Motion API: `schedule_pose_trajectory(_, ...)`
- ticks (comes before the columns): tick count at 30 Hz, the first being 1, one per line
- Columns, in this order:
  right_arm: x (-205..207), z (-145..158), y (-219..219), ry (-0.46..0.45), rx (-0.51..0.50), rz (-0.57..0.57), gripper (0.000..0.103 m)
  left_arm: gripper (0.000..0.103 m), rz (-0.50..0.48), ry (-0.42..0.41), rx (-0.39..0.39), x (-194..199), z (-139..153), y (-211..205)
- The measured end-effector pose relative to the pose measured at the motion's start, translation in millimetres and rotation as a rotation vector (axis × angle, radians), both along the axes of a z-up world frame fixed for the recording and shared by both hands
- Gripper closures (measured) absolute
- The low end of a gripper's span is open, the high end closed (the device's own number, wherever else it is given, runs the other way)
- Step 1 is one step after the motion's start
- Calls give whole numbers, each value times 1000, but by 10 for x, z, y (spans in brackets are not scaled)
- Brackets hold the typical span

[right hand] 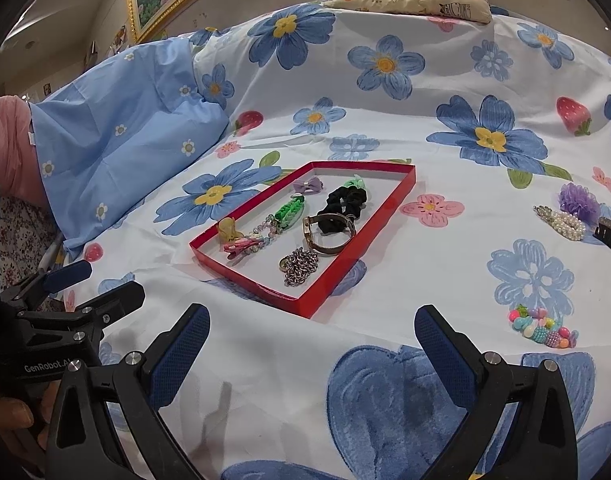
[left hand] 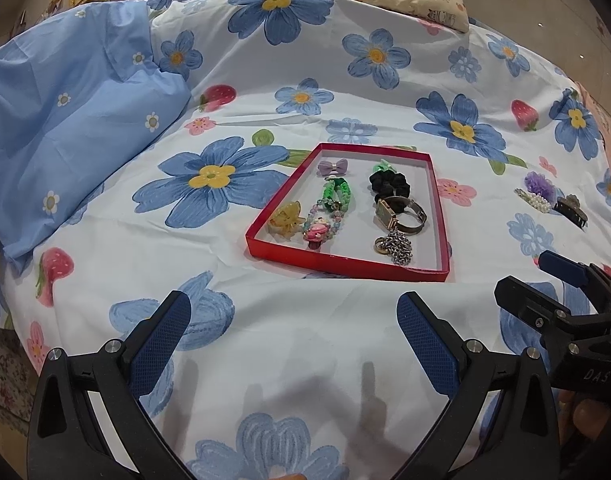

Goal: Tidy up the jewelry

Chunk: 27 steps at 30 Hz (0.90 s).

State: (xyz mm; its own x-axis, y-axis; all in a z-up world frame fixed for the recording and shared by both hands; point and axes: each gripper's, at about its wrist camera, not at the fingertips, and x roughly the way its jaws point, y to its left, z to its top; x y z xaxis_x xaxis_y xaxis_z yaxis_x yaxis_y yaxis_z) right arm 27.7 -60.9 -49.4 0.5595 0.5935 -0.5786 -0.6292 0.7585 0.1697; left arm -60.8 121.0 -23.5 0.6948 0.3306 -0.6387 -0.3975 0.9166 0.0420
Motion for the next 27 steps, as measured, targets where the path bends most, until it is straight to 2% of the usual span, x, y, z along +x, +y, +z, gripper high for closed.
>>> schedule_pose_trajectory(27, -35, 57, 10, -12, 8, -4, 0, 0, 1, 0, 2, -15, -19, -15)
